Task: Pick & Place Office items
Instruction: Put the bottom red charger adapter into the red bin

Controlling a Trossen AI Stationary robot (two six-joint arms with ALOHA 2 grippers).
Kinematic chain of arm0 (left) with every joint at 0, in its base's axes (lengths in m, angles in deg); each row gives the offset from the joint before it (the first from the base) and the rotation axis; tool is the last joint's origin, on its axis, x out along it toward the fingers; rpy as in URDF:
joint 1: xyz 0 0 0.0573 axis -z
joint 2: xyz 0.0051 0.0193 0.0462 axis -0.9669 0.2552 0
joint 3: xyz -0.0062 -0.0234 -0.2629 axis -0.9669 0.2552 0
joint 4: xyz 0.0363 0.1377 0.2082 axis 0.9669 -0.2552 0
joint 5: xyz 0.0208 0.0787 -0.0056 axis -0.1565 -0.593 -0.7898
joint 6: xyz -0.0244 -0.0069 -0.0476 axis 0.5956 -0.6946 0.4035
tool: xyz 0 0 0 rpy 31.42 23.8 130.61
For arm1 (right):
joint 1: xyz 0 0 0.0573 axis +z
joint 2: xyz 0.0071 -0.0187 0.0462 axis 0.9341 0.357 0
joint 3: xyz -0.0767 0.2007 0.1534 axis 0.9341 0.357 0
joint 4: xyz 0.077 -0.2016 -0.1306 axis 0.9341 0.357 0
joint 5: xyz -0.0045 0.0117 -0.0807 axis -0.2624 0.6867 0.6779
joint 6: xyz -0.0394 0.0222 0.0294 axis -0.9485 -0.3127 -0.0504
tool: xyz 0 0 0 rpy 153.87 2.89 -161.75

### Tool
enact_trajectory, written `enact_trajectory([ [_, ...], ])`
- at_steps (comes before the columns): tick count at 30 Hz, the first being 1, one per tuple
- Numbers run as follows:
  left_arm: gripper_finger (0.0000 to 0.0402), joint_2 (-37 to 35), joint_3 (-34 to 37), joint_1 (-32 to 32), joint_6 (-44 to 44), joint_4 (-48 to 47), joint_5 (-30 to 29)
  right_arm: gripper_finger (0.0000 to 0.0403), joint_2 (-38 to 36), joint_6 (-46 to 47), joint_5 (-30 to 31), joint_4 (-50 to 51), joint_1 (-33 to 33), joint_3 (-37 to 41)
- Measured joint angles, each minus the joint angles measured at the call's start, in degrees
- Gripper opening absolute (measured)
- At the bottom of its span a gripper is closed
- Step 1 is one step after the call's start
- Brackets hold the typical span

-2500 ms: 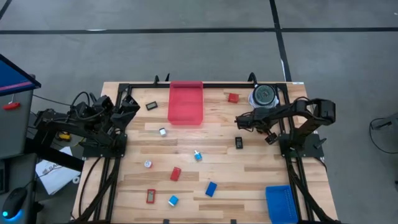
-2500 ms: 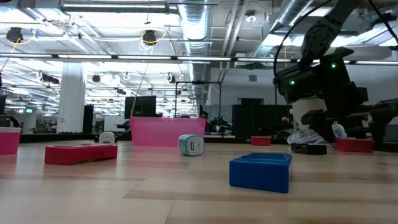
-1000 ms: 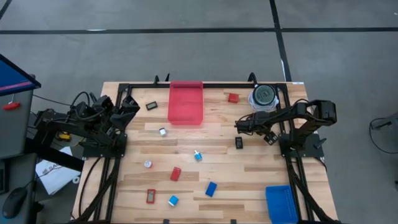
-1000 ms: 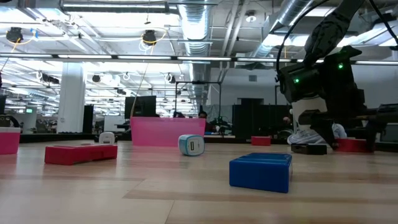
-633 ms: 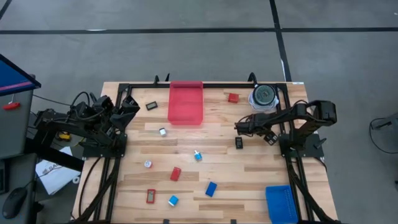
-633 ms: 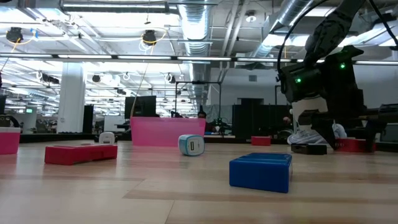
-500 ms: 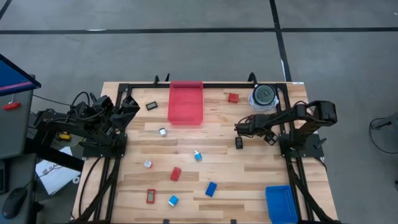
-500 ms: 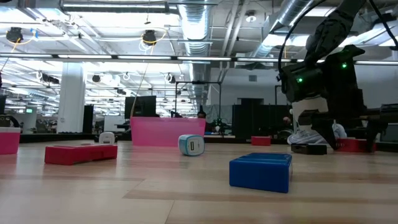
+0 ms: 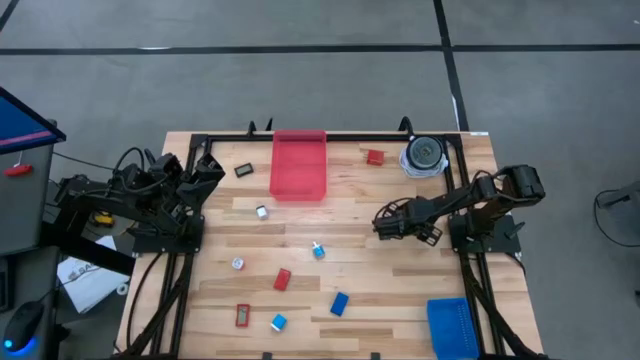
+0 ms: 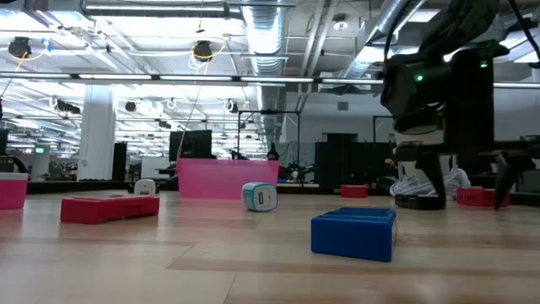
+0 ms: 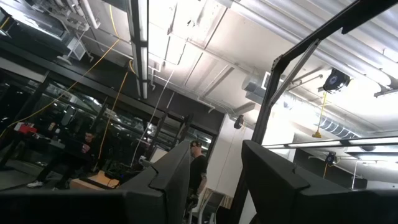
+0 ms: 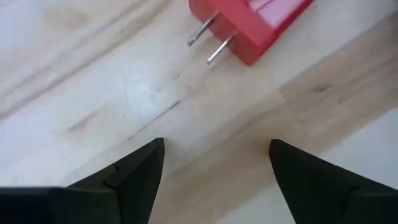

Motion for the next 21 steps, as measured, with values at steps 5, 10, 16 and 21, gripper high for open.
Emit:
enact_trajectory([
  [5, 0.0143, 0.0, 0.0, 0.0, 0.0, 0.0, 0.0, 0.0285, 0.0, 0.5, 0.9, -0.6, -0.9, 0.0],
  [10, 0.0143, 0.0, 0.0, 0.0, 0.0, 0.0, 0.0, 0.0285, -0.1, 1.0, 1.3, -1.2, -4.9, -0.1],
  [16, 0.0143, 0.0, 0.0, 0.0, 0.4, 0.0, 0.0, 0.0285, -2.2, 1.6, 5.3, -0.7, -10.8, 0.0],
  [21, 0.0143, 0.0, 0.0, 0.0, 0.9, 0.0, 0.0, 0.0285, -3.8, 1.5, 5.8, 2.6, -13.6, 0.0],
])
